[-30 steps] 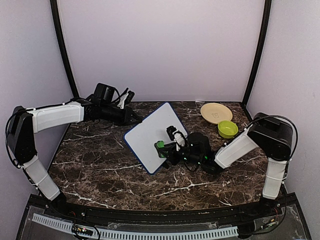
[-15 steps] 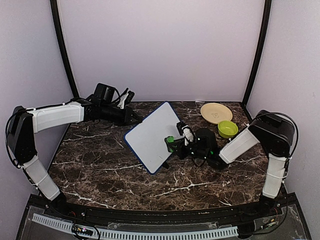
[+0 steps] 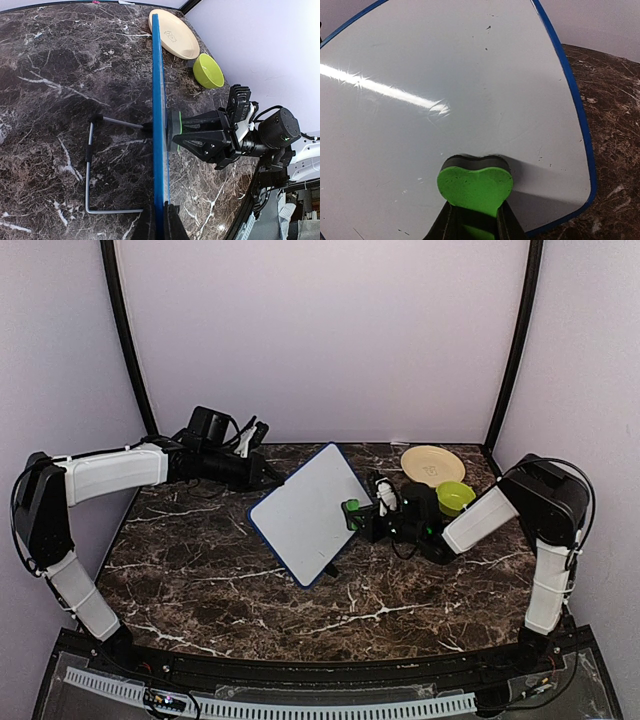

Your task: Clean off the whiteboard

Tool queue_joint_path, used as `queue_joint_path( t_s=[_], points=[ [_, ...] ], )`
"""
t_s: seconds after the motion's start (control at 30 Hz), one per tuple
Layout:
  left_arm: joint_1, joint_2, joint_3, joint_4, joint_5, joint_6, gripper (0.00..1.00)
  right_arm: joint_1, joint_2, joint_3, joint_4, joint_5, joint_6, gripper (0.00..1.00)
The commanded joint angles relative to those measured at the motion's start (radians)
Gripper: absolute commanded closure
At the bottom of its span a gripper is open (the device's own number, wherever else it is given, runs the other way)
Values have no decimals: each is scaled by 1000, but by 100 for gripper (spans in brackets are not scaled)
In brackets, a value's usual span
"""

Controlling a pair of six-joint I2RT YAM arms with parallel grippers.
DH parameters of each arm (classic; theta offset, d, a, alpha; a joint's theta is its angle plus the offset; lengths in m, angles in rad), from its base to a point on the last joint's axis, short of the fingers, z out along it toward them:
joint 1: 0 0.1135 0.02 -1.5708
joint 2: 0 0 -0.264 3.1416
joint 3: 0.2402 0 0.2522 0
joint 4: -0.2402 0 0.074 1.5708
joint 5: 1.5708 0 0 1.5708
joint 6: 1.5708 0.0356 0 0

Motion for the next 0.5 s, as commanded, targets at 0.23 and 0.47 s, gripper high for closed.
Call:
queue_joint_path(
  t_s=[0.23, 0.47],
  points=[
    [-3, -32, -8, 24, 29, 11, 100, -1, 4, 2, 50, -17, 30, 99],
    [-3, -31, -7, 29, 30, 8, 100, 31, -13, 70, -12, -36, 1, 100]
  ],
)
